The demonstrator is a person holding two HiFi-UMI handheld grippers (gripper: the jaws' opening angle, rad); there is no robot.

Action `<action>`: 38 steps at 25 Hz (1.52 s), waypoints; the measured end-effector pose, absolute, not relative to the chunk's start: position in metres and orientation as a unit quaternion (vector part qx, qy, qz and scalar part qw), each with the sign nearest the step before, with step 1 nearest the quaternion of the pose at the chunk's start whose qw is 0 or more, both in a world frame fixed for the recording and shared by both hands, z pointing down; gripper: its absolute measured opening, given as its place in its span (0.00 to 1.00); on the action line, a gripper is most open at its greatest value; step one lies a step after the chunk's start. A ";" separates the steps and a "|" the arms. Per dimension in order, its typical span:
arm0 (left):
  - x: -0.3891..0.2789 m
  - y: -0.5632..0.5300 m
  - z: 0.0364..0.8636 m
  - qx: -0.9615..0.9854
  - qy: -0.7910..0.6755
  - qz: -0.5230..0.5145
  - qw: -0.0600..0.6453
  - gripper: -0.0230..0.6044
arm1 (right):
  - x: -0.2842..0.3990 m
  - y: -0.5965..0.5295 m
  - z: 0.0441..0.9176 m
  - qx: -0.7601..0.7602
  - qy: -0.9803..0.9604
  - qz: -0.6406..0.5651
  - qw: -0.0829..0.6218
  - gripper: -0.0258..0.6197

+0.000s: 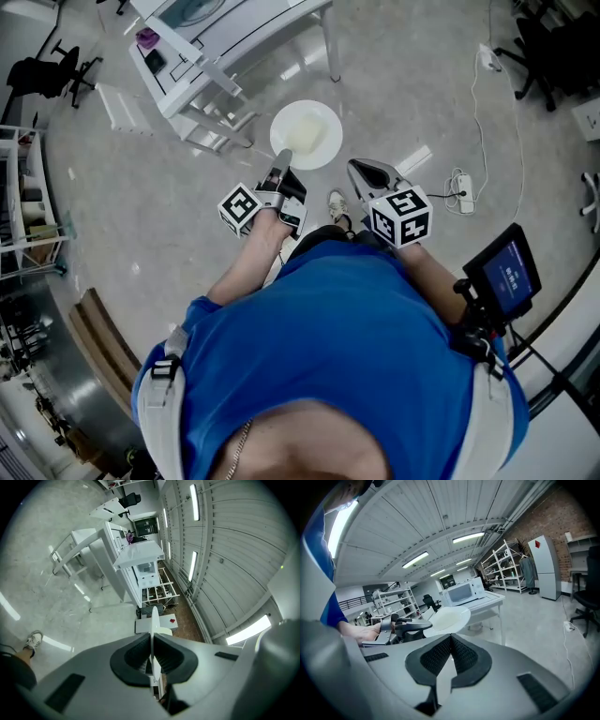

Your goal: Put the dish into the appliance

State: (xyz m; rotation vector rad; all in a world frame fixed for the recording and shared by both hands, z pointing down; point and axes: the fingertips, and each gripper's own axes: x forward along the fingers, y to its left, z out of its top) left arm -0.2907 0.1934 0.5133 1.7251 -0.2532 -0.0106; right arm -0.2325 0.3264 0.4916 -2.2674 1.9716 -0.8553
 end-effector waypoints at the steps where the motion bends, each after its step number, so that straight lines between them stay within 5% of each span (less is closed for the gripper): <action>1: -0.285 0.186 0.513 0.755 -0.113 -0.006 0.645 0.06 | -0.227 0.318 0.491 -0.724 0.632 -0.276 0.007 0.04; 38: -0.171 0.035 0.521 0.721 -0.231 -0.106 0.644 0.06 | -0.067 0.125 0.481 -0.627 0.739 -0.242 -0.057 0.04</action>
